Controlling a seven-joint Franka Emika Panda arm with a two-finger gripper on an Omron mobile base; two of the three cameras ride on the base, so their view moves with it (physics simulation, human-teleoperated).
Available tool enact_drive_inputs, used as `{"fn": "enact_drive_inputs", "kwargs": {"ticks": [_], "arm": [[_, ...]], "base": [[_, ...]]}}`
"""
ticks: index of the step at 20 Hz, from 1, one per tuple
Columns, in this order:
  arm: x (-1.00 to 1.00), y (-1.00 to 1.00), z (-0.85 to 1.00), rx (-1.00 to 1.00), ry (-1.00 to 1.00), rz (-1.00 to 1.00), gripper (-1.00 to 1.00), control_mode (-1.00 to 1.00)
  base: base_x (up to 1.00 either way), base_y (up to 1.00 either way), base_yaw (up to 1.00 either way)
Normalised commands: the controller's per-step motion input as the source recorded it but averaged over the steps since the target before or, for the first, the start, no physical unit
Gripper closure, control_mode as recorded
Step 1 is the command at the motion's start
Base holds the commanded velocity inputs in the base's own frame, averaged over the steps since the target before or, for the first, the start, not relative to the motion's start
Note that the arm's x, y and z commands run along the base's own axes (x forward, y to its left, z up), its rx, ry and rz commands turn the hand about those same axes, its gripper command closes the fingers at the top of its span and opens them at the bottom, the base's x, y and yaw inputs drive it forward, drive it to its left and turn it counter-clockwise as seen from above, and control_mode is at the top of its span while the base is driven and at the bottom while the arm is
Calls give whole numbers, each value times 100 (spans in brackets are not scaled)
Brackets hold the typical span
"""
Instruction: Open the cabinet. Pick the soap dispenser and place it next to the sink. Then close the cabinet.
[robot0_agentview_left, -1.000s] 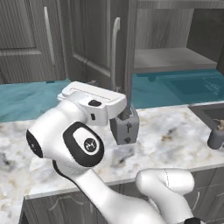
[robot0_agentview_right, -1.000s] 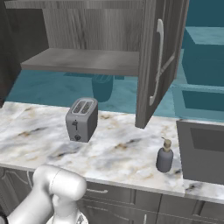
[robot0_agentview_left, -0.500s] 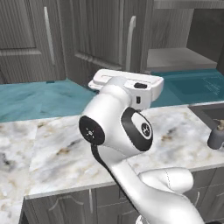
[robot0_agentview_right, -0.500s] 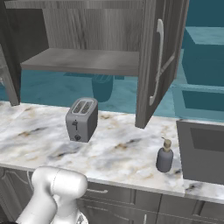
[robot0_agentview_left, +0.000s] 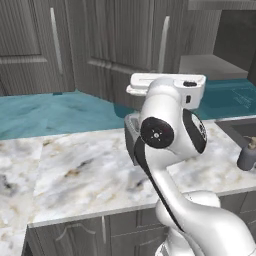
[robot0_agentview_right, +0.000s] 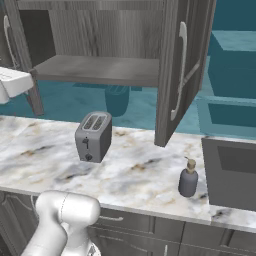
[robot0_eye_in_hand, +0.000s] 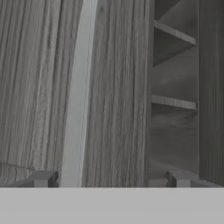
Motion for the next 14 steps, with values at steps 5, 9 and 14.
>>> {"fn": "enact_drive_inputs", "kwargs": {"ticks": [5,9,14], "arm": [[86,0,0,-6,1,0,-100,-100],[92,0,0,-8,6,-1,-100,-100],[95,0,0,-7,7,-2,-100,-100]], "base": [[0,0,0],[0,0,0],[0,0,0]]}}
